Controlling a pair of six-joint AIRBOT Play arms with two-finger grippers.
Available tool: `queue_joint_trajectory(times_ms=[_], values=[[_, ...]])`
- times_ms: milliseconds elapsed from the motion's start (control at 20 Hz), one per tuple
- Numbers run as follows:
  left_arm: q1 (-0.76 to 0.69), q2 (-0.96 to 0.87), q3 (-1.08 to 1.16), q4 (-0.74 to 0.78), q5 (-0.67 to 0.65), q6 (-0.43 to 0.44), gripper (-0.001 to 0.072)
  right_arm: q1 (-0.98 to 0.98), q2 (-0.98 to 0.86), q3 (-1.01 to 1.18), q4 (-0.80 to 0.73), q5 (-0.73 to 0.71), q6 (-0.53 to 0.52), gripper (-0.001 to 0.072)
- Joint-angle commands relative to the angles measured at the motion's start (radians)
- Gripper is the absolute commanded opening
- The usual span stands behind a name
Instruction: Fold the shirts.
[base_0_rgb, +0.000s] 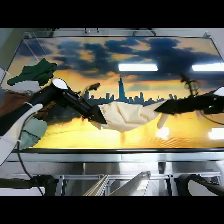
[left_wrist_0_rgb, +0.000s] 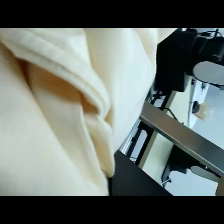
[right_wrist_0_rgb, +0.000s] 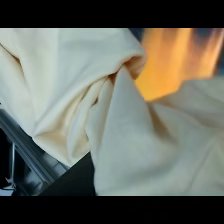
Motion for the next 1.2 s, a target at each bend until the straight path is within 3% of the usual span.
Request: queue_joint_trajectory(times_ms=[0, 250, 350, 600, 750, 850, 900, 1000, 1100, 1150], values=[[0.126, 0.128, 0.088, -0.116, -0.131, 0.033, 0.002, -0.155, 0.117, 0.116, 0.172, 0.08, -0.029, 0.002], [0.291, 0.328, 0.155, -0.286, -0.25, 0.052, 0.0023, -0.372, 0.283, 0.146, 0.566, 0.296, -0.068, 0.0021], [0.311, 0.388, 0.154, -0.287, -0.25, 0.076, 0.0024, -0.364, 0.352, 0.143, 0.52, 0.307, -0.049, 0.0021], [0.208, 0.346, 0.153, -0.242, -0.23, 0.087, 0.0025, -0.119, 0.407, 0.016, 0.142, 0.058, 0.184, 0.0021], [0.135, 0.22, 0.153, -0.241, -0.234, 0.13, 0.0025, 0.022, 0.354, -0.11, 0.13, -0.19, 0.185, 0.0022], [0.124, 0.108, 0.153, -0.24, -0.234, 0.157, 0.0025, 0.078, 0.244, -0.119, 0.143, -0.327, 0.114, 0.0021], [0.134, 0.046, 0.153, -0.24, -0.233, 0.168, 0.0024, 0.092, 0.182, -0.116, 0.18, -0.402, 0.046, 0.0051], [0.192, -0.066, 0.155, -0.24, -0.195, 0.175, 0.002, 0.089, 0.036, -0.068, 0.272, -0.5, -0.076, 0.0394], [0.294, -0.157, 0.187, -0.24, -0.125, 0.173, 0.0009, 0.038, -0.065, 0.028, 0.249, -0.464, -0.089, 0.0393], [0.344, -0.191, 0.205, -0.24, -0.117, 0.163, 0.0059, 0.002, -0.085, 0.065, 0.212, -0.418, -0.087, 0.0392]])
